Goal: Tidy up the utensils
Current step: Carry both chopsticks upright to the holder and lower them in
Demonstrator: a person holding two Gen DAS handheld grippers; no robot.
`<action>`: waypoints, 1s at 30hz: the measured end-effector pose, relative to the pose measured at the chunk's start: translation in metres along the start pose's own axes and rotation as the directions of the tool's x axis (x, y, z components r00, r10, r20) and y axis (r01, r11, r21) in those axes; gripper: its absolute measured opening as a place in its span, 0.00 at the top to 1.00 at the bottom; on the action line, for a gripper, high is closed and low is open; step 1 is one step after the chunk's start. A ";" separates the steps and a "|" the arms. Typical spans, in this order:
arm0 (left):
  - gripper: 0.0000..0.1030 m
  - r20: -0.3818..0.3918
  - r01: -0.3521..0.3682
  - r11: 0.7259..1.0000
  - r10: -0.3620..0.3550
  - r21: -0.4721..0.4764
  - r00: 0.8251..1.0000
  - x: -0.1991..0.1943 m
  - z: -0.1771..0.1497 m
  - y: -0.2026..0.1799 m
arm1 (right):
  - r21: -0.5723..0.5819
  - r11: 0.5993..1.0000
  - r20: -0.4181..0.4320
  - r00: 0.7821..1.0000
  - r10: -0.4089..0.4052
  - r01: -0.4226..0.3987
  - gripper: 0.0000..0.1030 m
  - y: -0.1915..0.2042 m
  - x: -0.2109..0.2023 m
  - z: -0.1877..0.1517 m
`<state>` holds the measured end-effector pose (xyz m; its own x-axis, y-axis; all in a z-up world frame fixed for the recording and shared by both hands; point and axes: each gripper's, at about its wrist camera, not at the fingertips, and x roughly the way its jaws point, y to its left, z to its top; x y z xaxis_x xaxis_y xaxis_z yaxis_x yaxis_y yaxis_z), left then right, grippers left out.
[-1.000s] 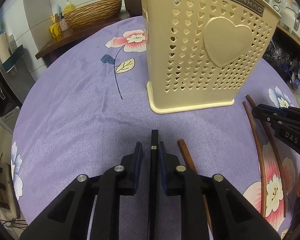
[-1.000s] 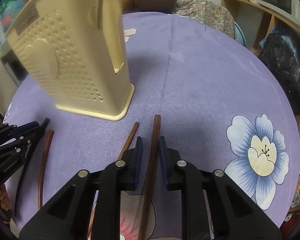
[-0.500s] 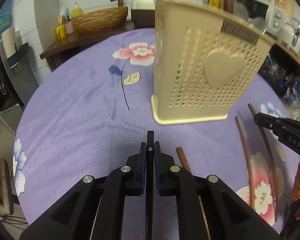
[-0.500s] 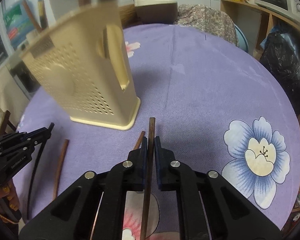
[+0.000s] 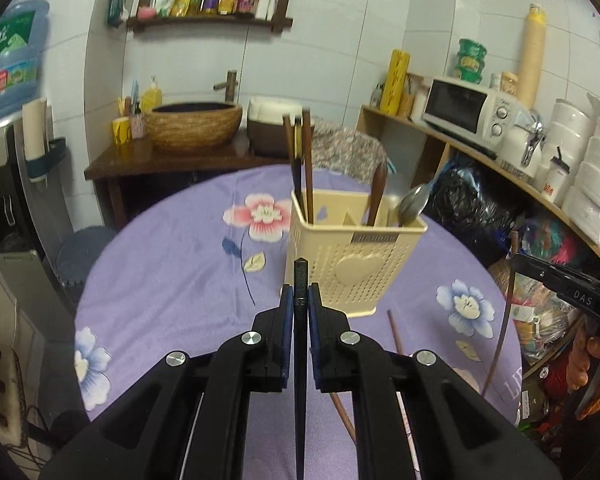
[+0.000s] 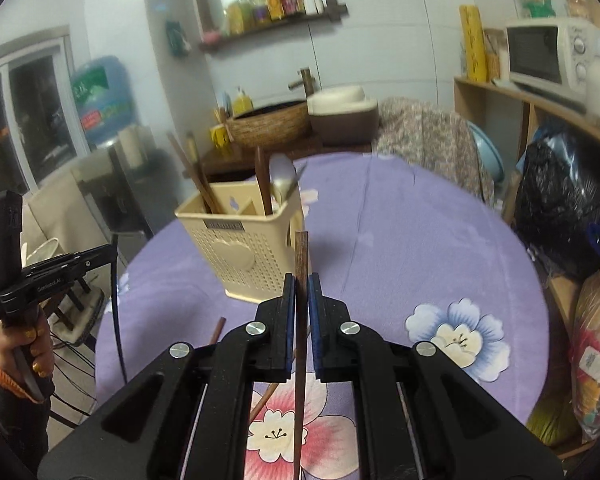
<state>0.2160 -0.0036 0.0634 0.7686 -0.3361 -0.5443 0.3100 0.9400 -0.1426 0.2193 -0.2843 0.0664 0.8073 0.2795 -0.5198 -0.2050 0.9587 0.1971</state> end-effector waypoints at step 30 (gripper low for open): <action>0.92 0.222 0.108 0.994 -0.108 0.014 0.969 -0.060 0.126 -0.008 | -0.107 0.994 0.205 0.978 0.047 -0.026 0.93 0.053 -0.053 0.131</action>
<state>0.2378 0.0021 0.2012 0.8356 -0.4404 -0.3283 0.3988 0.8974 -0.1888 0.2385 -0.2549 0.2135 0.8930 0.3077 -0.3284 -0.2837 0.9514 0.1202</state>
